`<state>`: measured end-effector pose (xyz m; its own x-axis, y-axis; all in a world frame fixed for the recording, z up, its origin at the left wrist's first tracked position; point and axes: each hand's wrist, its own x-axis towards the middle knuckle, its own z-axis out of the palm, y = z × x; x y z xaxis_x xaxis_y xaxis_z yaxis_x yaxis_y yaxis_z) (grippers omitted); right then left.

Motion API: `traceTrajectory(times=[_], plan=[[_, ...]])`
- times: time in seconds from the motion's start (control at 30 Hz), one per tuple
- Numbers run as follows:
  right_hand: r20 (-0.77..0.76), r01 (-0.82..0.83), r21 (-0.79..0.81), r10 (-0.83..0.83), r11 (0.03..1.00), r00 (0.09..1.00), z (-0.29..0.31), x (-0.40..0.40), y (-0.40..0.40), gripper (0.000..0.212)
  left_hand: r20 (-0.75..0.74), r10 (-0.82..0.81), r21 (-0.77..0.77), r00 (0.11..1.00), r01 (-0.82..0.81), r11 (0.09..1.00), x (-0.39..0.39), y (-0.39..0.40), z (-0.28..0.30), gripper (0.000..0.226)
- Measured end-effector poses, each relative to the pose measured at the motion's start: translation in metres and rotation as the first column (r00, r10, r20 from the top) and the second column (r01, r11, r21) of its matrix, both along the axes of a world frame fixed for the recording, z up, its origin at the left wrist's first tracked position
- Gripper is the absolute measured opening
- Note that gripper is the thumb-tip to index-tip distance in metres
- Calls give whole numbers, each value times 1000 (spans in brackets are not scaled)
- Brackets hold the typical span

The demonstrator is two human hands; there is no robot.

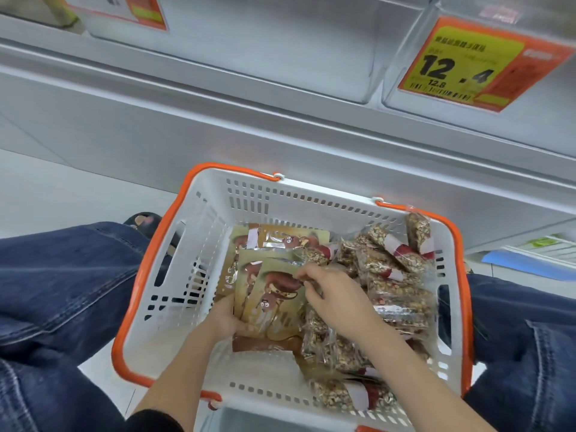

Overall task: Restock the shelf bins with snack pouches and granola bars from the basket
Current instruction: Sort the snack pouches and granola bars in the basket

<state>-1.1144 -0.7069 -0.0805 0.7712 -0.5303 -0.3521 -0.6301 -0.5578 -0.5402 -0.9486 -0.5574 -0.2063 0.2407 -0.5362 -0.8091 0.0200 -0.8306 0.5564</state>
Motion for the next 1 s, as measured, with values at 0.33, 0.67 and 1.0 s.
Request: traceTrajectory(times=[0.33, 0.67, 1.0], plan=[[42, -179, 18, 179, 984, 983, 10, 15, 34, 38, 3, 97, 27, 995, -97, 995, 49, -12, 93, 11], [-112, -343, -237, 325, 909, 939, 5, 23, 84, 61, -270, 373, 358, 888, -267, 895, 45, 0, 133, 12], [-8, -142, 445, 162, 884, 987, -24, 54, 115, 23, 266, -822, 207, 504, 803, 559, 66, 19, 136, 66]])
